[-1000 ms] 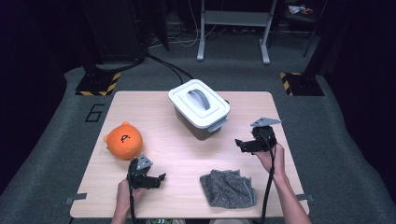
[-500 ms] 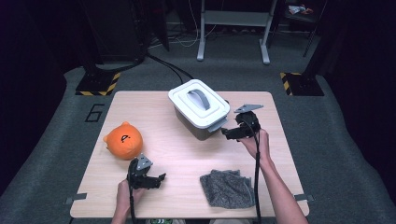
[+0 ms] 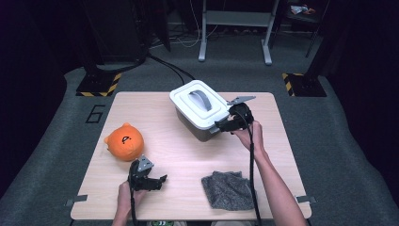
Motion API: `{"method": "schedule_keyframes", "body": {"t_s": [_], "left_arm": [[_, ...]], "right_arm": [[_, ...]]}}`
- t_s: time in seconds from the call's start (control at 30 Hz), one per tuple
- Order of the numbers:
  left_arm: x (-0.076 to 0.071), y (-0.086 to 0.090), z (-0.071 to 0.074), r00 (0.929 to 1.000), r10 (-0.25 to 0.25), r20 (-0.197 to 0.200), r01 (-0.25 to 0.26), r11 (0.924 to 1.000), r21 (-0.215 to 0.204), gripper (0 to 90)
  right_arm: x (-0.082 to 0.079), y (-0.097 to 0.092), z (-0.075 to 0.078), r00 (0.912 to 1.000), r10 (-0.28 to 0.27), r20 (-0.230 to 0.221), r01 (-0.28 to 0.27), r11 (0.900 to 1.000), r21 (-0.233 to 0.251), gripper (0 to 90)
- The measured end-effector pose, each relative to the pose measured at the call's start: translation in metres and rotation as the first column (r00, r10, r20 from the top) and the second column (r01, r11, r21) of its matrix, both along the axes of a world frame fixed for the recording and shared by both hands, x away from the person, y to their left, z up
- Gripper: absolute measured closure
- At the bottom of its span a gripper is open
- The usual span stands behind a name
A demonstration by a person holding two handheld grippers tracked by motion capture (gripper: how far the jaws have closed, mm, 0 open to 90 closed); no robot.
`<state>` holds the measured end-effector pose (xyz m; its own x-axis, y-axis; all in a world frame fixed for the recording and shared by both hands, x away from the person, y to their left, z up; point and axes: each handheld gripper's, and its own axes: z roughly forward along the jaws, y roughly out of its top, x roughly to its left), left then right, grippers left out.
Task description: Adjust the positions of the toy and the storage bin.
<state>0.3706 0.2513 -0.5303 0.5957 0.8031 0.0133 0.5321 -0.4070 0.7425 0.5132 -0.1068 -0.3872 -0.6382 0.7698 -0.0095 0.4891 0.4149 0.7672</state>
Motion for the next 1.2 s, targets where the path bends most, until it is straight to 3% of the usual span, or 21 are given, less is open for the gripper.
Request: {"method": "schedule_keyframes", "body": {"t_s": [0.23,0.67,0.9,1.2], "left_arm": [[0.000,0.000,0.000,1.0000,0.000,0.001,0.000,1.0000,0.000,12.8],[0.000,0.000,0.000,1.0000,-0.001,0.000,0.001,1.0000,-0.001,12.9],[0.000,0.000,0.000,1.0000,-0.003,0.004,0.003,1.0000,0.002,13.1],[0.000,0.000,0.000,1.0000,-0.004,0.004,0.004,1.0000,0.003,13.2]], "right_arm": [[0.019,0.013,0.003,1.0000,0.007,-0.005,-0.007,0.9997,-0.024,10.4],[0.039,0.035,-0.005,0.9993,0.005,-0.037,-0.007,0.9987,-0.051,11.7],[0.047,0.036,-0.010,0.9983,0.012,-0.056,-0.015,0.9987,-0.048,12.0],[0.046,0.028,-0.010,0.9979,0.014,-0.063,-0.016,0.9988,-0.046,12.1]]}}
